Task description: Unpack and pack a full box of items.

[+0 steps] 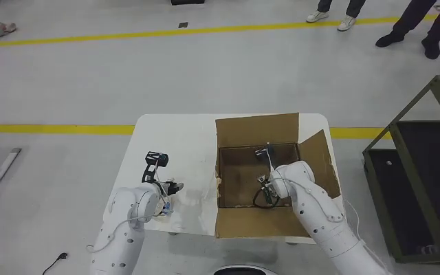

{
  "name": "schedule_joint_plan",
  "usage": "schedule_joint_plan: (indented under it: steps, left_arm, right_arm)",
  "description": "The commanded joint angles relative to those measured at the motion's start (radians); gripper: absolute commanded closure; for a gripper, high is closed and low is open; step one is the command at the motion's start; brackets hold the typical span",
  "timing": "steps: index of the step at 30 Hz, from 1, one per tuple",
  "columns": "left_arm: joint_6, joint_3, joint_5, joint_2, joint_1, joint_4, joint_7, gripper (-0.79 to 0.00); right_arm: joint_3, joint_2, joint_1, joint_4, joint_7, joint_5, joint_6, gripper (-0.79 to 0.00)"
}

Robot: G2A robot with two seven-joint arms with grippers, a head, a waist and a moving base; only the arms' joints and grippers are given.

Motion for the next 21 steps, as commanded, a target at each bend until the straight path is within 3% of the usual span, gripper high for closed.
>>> schedule_joint_plan:
  steps: [1, 3, 21]
  left_arm:
    - [0.0, 0.0, 0.0, 0.0, 0.0, 0.0, 0.0, -0.785]
    - [0.0, 0.0, 0.0, 0.0, 0.0, 0.0, 0.0, -0.785]
    - [0.0, 0.0, 0.0, 0.0, 0.0, 0.0, 0.0, -0.785]
  right_arm:
    - [0.003, 0.0, -0.005, 0.013, -0.003, -0.002, -0.004, -0.265]
    - [0.001, -0.002, -0.005, 0.026, -0.003, -0.001, -0.004, -0.296]
    - [-0.042, -0.033, 0.042, 0.175, -0.027, 0.006, -0.008, -0.326]
